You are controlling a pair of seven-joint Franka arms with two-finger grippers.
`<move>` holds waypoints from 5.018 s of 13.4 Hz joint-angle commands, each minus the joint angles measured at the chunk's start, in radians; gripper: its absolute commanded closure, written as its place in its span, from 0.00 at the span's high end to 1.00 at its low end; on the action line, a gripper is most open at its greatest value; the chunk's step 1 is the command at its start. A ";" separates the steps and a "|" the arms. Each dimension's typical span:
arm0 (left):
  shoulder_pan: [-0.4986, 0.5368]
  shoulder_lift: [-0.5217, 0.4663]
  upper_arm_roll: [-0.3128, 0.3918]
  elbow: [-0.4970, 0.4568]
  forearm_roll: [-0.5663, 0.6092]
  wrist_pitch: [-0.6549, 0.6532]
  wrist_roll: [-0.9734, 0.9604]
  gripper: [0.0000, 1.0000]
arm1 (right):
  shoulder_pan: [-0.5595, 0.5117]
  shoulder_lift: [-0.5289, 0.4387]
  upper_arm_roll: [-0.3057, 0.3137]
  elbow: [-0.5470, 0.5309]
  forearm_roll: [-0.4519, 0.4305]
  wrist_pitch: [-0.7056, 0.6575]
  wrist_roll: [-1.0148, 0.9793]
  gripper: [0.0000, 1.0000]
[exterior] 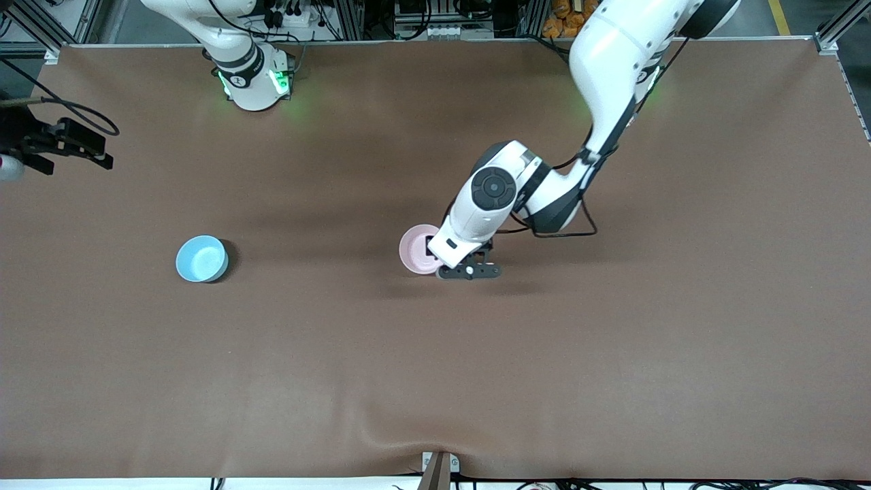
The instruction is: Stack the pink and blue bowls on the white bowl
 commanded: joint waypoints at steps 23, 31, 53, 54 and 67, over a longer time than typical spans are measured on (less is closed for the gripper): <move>0.612 -0.707 0.015 -0.116 -0.069 -0.741 0.499 1.00 | -0.240 0.513 0.014 -0.291 0.076 0.597 -0.158 0.87; 0.649 -0.791 0.018 -0.185 -0.079 -0.696 0.557 1.00 | -0.234 0.527 0.013 -0.339 0.099 0.661 -0.091 0.48; 0.647 -0.777 0.012 -0.176 -0.079 -0.704 0.577 1.00 | 0.193 0.324 0.074 -0.256 0.301 0.356 0.643 0.00; 0.647 -0.777 0.012 -0.173 -0.079 -0.704 0.579 1.00 | 0.255 0.332 0.074 -0.248 0.301 0.401 0.748 0.00; 0.639 -0.775 0.006 -0.173 -0.079 -0.701 0.597 1.00 | 0.596 0.492 0.072 -0.219 0.419 0.814 1.193 0.00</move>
